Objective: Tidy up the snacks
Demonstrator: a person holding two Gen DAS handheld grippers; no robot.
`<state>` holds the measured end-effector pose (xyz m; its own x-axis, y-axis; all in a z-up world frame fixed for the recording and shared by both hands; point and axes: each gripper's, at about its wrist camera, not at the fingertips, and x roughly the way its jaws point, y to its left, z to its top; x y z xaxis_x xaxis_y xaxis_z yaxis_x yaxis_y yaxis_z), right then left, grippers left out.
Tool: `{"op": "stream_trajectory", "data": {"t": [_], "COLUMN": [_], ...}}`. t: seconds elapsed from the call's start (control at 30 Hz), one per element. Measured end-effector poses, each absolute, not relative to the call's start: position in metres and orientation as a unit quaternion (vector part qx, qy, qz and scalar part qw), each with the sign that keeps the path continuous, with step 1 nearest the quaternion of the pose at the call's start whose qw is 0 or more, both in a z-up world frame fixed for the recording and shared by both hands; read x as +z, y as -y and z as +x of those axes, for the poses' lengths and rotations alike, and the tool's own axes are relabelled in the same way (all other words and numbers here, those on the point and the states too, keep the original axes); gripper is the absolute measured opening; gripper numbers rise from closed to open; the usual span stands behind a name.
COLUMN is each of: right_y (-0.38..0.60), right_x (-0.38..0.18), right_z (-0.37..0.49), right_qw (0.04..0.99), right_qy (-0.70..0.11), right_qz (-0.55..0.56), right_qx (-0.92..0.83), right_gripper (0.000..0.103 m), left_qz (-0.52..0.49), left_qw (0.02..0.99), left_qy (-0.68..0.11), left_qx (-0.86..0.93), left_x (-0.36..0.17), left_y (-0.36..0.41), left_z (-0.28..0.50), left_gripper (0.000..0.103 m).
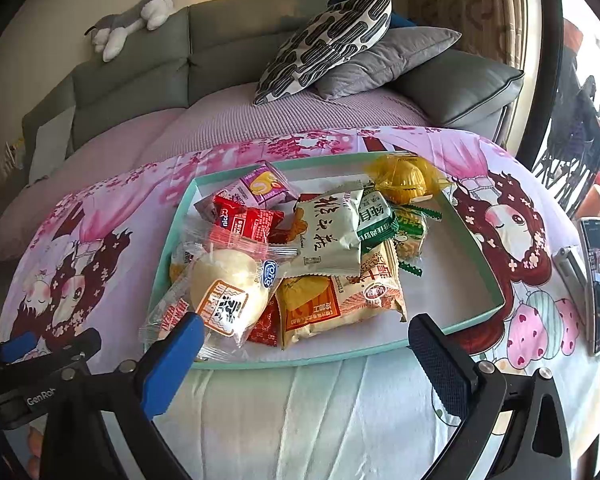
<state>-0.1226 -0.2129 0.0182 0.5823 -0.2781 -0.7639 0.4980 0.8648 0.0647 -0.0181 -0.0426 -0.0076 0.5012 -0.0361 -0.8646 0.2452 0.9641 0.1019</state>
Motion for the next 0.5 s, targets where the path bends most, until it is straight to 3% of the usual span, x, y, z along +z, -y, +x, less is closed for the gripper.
{"op": "stream_trajectory", "data": {"t": [0.5], "right_y": [0.2122], "right_x": [0.0181], "right_z": [-0.1223], "right_qw": [0.879], "right_qy": [-0.401], "right_qz": [0.136], "right_qx": [-0.218], "right_gripper": [0.103], "left_qz": [0.107], "left_qw": [0.863], "left_qy": [-0.485], "left_qx": [-0.094], "left_x": [-0.0058], "left_y": [0.0449], "left_z": [-0.021], "left_gripper": [0.103]}}
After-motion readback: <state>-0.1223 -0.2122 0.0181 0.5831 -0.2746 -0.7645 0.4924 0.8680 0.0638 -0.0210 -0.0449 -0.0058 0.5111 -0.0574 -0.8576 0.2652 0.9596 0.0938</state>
